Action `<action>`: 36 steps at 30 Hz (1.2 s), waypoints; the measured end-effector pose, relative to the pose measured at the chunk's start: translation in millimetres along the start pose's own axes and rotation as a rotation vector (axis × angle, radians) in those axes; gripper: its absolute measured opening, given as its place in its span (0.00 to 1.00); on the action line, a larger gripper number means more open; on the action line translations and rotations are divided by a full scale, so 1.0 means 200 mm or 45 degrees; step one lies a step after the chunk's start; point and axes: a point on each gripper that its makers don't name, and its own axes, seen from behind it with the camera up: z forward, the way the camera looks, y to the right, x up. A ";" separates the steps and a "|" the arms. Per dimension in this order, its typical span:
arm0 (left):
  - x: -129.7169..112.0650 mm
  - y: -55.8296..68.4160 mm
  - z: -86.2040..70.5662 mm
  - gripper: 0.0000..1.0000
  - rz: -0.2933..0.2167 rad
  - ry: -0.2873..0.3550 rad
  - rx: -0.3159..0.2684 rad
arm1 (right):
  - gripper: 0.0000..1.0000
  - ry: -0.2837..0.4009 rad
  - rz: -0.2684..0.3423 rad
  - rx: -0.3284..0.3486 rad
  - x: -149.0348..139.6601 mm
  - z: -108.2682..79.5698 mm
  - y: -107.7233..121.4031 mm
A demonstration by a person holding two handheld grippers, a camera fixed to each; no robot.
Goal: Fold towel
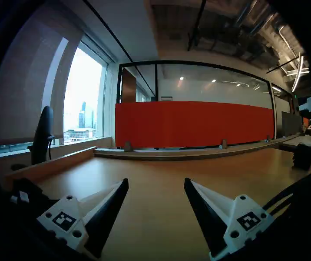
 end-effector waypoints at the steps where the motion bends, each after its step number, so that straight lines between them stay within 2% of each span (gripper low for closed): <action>1: 0.00 0.00 0.00 0.95 0.000 0.000 0.000 | 1.00 0.000 0.001 0.000 0.00 0.00 0.01; 15: 0.00 0.00 0.00 0.95 0.002 0.000 0.001 | 1.00 0.035 -0.014 -0.035 -0.03 0.01 0.13; 27: 0.01 0.01 0.00 0.95 0.002 0.000 0.001 | 1.00 0.101 0.039 -0.087 -0.19 0.03 0.23; 36: 0.01 0.01 0.00 0.95 0.002 0.000 0.001 | 1.00 0.117 0.124 -0.102 -0.35 0.08 0.25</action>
